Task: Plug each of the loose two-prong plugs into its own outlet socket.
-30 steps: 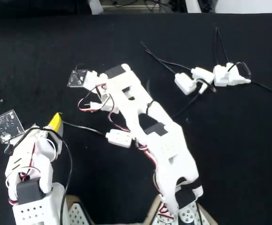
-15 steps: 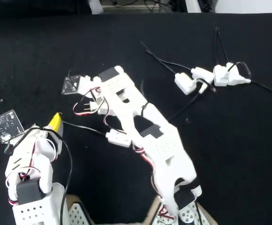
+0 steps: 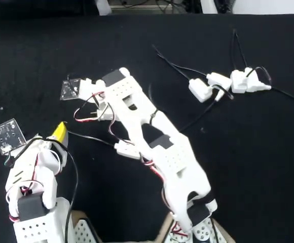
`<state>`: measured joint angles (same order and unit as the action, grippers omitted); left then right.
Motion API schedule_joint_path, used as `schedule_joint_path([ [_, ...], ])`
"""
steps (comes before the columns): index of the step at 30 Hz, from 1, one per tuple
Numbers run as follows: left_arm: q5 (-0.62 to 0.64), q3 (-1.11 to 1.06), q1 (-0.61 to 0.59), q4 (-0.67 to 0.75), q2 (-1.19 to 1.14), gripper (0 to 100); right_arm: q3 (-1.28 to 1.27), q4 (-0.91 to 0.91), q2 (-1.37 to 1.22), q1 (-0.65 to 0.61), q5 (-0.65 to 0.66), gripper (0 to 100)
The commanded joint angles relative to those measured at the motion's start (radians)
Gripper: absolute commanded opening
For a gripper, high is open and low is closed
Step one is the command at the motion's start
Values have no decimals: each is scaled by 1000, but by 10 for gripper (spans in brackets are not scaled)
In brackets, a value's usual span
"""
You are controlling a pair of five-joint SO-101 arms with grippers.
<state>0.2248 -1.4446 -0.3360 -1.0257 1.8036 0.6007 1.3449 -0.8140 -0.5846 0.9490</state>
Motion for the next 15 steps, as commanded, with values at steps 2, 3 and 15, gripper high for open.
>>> schedule_joint_path([
  [2,9,62,-12,0,-5,256,59,3,8,-21,15,218],
  [3,9,62,-12,0,-5,256,58,3,1,-28,17,218],
  [15,9,62,-12,0,-5,256,110,-60,-101,-35,18,174],
])
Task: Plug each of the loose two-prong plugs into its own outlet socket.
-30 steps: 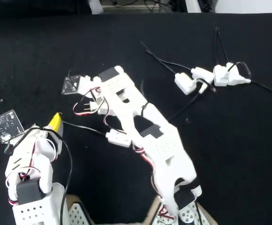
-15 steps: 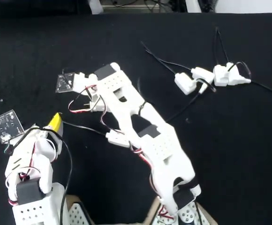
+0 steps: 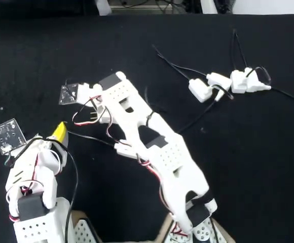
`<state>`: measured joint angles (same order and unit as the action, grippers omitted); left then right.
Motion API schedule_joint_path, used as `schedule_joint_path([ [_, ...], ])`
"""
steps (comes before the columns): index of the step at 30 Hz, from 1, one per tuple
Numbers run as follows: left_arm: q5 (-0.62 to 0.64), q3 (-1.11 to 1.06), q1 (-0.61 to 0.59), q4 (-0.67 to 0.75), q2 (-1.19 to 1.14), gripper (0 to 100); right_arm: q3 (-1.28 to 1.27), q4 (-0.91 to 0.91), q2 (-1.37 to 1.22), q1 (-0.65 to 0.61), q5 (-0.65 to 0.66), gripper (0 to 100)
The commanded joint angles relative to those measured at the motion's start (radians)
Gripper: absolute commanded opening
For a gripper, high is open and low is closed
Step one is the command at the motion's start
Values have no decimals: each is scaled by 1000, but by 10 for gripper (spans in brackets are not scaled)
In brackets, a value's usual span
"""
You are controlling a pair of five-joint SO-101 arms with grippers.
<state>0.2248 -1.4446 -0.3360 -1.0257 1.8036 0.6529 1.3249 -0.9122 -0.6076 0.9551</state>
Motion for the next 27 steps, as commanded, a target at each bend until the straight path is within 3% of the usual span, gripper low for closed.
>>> schedule_joint_path([
  [1,9,62,-12,0,-5,256,61,-41,-1,-9,14,144],
  [5,9,62,-12,0,-5,256,84,-43,-2,-8,14,6],
  [9,9,62,-12,0,-5,256,97,6,22,-6,2,11],
  [17,9,62,-12,0,-5,256,119,71,286,80,-183,10],
  [27,9,62,-12,6,-5,256,128,245,722,98,-173,10],
])
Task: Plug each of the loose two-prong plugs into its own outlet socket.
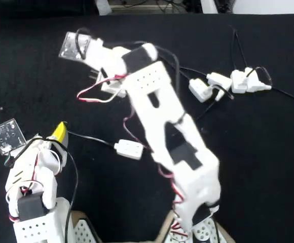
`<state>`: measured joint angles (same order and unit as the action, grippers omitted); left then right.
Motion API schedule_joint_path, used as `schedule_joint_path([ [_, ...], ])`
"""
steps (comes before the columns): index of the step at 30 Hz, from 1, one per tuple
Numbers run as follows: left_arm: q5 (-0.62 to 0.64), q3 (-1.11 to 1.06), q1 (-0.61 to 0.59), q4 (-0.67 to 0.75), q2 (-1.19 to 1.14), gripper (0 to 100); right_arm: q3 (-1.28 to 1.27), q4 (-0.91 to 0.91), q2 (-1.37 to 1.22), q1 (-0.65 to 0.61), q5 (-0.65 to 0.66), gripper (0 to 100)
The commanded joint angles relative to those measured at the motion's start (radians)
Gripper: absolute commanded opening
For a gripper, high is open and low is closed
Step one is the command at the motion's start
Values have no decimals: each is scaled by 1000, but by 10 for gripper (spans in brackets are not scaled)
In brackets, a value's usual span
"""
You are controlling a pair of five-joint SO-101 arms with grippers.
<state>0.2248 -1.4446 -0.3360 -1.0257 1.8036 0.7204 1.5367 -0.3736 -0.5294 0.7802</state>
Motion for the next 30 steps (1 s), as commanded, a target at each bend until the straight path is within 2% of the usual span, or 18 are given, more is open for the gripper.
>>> schedule_joint_path([
  [1,9,62,-12,6,-5,256,61,55,232,23,23,10],
  [6,12,65,-12,6,-5,256,48,226,409,31,107,10],
  [12,48,156,-5,-55,-5,256,-202,226,495,21,87,10],
  [17,60,168,-1,-75,-5,256,-427,175,676,8,-2,10],
  [22,63,176,-1,-77,-3,256,-875,-46,897,-21,-8,10],
  [25,64,176,4,-69,-3,256,-1194,-276,970,-29,-11,10],
  [30,60,170,127,-44,-3,256,-1518,-678,977,-31,-104,10],
])
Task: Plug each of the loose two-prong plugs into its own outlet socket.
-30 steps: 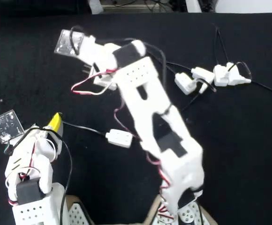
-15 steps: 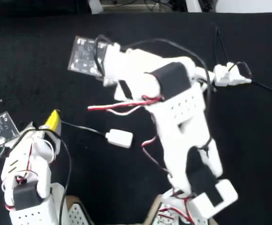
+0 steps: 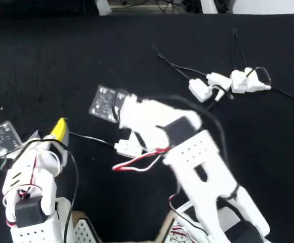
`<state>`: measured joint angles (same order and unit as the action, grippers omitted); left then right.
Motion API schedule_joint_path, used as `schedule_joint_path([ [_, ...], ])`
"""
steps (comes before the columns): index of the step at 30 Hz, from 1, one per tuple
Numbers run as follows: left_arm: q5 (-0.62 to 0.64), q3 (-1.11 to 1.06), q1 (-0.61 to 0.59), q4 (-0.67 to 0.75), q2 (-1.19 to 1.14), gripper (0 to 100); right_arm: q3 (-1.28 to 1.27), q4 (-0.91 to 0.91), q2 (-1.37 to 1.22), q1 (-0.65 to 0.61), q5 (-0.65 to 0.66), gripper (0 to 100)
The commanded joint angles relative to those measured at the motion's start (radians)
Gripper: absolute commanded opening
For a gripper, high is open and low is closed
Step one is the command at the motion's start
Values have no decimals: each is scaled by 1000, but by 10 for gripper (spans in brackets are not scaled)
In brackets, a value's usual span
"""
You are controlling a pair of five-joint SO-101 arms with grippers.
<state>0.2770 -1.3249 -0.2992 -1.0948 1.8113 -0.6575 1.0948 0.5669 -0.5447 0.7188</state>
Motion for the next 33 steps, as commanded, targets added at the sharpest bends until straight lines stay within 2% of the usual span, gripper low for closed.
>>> schedule_joint_path([
  [1,8,54,113,25,-11,256,-165,-285,27,-15,-58,10],
  [5,9,56,220,26,-11,256,-200,-408,-31,-38,-115,10],
  [12,6,51,348,49,-11,256,-203,-496,-159,-115,-180,10],
  [17,3,18,351,71,-11,256,-203,-511,-173,-127,-210,10],
  [20,-68,-50,346,118,-11,256,-206,-500,-136,-129,-210,10],
  [25,-107,-128,346,196,-11,256,-246,-456,-12,-147,-210,10],
  [33,-107,-139,344,196,-12,256,-351,-454,205,-181,-252,10],
])
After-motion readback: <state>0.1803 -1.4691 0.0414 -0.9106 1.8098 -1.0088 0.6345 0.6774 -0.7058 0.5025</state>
